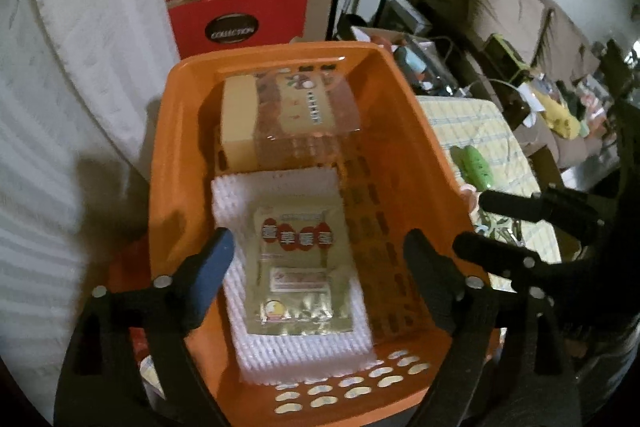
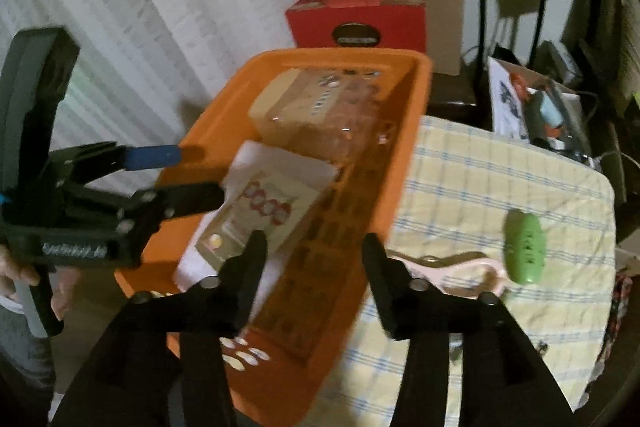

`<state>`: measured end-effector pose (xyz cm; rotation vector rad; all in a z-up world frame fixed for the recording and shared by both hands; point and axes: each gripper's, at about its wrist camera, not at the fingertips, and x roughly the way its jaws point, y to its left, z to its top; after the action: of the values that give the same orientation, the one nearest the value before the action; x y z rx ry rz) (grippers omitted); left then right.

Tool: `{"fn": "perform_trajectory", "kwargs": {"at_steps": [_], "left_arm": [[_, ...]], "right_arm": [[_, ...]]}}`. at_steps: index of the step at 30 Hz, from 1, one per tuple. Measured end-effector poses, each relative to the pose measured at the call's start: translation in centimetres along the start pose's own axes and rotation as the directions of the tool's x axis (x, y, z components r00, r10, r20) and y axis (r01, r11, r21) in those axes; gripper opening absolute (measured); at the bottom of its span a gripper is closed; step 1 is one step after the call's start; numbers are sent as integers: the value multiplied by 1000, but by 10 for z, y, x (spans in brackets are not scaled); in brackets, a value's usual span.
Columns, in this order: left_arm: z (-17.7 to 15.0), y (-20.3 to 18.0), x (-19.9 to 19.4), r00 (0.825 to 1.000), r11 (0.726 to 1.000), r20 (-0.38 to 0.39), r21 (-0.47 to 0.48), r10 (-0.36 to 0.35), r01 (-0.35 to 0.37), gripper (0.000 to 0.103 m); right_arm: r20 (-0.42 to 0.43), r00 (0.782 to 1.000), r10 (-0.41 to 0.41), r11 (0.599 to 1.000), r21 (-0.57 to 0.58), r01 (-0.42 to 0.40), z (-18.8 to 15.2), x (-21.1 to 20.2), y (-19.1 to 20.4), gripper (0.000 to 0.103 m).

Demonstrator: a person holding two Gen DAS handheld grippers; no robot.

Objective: Organize objects
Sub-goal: 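Move the right tool to the metal clip while the left tool approaches the green egg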

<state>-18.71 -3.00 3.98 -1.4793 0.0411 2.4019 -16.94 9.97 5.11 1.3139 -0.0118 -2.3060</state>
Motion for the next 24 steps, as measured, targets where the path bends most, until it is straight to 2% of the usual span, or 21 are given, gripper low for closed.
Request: {"fn": "perform_trajectory", "kwargs": {"at_steps": [2,5,9,17,19,21,22,24], "left_arm": [[-1,-6,-1,1000,1000,8,1,-7,7,88],[-2,-14,-1,1000,1000,21,-8,-14,14,91],[-4,-27,3,999,998,-5,-18,-52,52,91],[2,-73,8,997,996,-6,27,-81,82,91],[4,-89,9,998,996,4,54,-66,66,91],[6,-105,13,999,995,9,82,-51,50,96],[6,-110,14,999,995,11,91,-47,46,103],[8,-125,18,999,993,10,114,-44,42,103]], "right_arm": [[5,1000,-20,1000,11,19,-2,-6,-8,60],[16,999,-47,999,23,47,-6,-19,-21,70],[31,995,-91,995,47,90,-9,-33,-42,78],[11,981,-194,975,114,191,-20,-43,-93,79],[3,978,-208,969,134,206,-23,-43,-105,79],[-2,977,-214,965,157,211,-27,-43,-117,79],[-4,976,-218,963,164,216,-28,-43,-122,79],[-8,972,-235,957,171,233,-31,-44,-129,79]]}}
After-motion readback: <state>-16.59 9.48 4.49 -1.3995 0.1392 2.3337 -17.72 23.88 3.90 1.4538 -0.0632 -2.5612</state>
